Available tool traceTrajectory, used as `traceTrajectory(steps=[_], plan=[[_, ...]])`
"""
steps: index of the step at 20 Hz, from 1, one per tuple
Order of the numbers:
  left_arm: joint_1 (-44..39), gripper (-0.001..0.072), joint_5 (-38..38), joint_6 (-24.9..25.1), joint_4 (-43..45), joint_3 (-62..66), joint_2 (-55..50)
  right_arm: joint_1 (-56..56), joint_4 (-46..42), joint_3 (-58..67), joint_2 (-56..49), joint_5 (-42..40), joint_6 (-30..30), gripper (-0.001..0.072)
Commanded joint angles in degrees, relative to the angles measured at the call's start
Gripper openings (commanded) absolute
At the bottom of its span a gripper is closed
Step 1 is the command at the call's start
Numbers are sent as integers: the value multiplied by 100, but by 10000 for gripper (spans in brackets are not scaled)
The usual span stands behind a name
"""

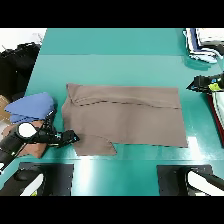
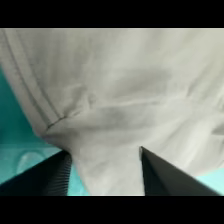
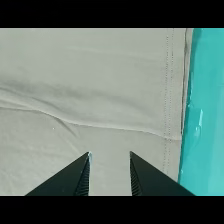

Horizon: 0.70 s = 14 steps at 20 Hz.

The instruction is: Fold the shirts.

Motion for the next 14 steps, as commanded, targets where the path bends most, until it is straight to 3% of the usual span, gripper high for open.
traceTrajectory(steps=[1, 2, 8, 9, 10, 14], plan=[[-2, 195, 203, 116, -313, -83, 11, -4, -66, -2, 17, 170, 0, 294], [-2, 29, 214, 345, -448, -83, 11, -22, -168, -22, 55, 227, 2, 293], [-2, 25, -13, 634, -520, 463, 11, -1392, -400, -1753, 839, 595, 0, 306], [-2, 25, -13, 675, -518, 610, 11, -1727, -595, -2190, 931, 651, 0, 423], [-2, 25, 2, 691, -520, 721, 11, -2031, -667, -2575, 966, 713, 0, 487], [-2, 25, 33, 780, -520, 874, 11, -2695, -586, -3733, 721, 719, 4, 476]])
